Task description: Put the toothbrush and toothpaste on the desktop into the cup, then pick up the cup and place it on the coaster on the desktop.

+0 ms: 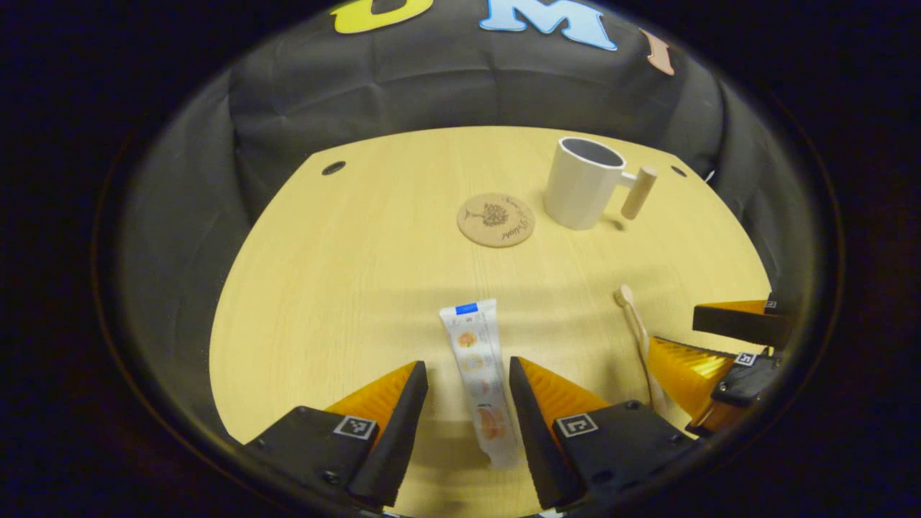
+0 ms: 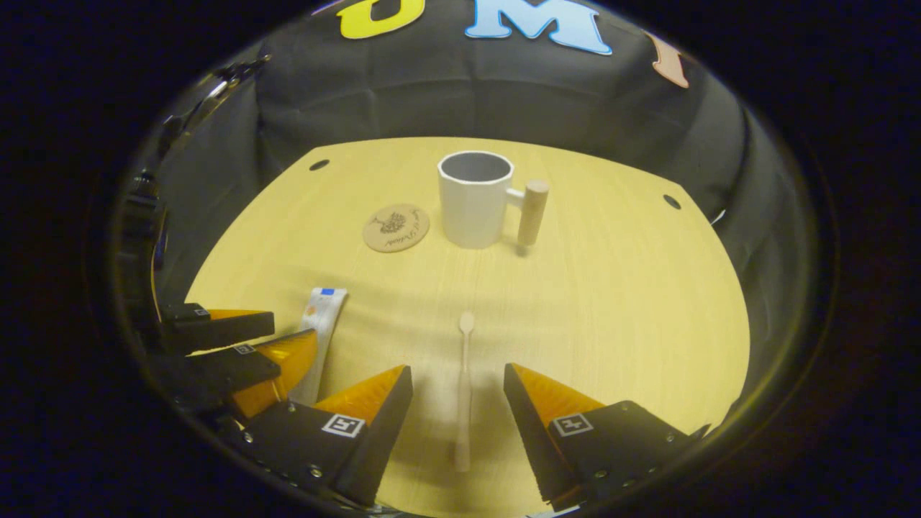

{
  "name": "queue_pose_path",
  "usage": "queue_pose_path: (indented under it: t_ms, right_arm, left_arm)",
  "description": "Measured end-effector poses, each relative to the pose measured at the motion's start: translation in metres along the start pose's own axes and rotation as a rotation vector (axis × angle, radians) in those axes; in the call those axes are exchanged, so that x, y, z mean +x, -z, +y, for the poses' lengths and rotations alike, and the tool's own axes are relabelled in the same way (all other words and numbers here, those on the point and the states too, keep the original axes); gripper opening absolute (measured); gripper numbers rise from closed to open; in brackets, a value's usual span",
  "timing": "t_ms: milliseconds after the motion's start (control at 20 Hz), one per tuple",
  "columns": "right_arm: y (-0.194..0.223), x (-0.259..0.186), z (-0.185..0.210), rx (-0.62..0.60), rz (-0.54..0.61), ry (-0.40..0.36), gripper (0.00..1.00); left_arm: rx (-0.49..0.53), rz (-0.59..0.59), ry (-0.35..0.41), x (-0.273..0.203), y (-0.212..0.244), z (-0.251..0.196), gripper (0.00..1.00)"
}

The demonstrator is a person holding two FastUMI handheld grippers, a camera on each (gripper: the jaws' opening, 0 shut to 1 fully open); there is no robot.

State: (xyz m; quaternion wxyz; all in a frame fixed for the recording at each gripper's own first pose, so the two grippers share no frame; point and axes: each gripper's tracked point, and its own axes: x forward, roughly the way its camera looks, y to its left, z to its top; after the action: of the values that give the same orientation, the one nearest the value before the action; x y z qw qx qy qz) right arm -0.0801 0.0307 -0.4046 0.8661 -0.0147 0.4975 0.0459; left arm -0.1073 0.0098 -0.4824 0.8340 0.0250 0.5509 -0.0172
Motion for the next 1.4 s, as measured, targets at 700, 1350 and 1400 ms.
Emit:
queue_pose_path:
  t_ms: [700, 1350, 1400]
  right_arm:
    - [0.026, 0.036, 0.002, 0.04, 0.165, -0.001, 0.74]
    - [0.03, 0.035, -0.002, 0.023, 0.209, 0.01, 0.38]
    - [0.031, 0.036, -0.002, 0.026, 0.217, 0.009, 0.39]
  left_arm:
    - [-0.06, 0.11, -0.026, 0.022, 0.018, 0.005, 0.74]
    - [-0.032, 0.128, -0.011, 0.024, 0.013, -0.004, 0.62]
    - [-0.026, 0.134, -0.012, 0.025, 0.014, -0.004, 0.6]
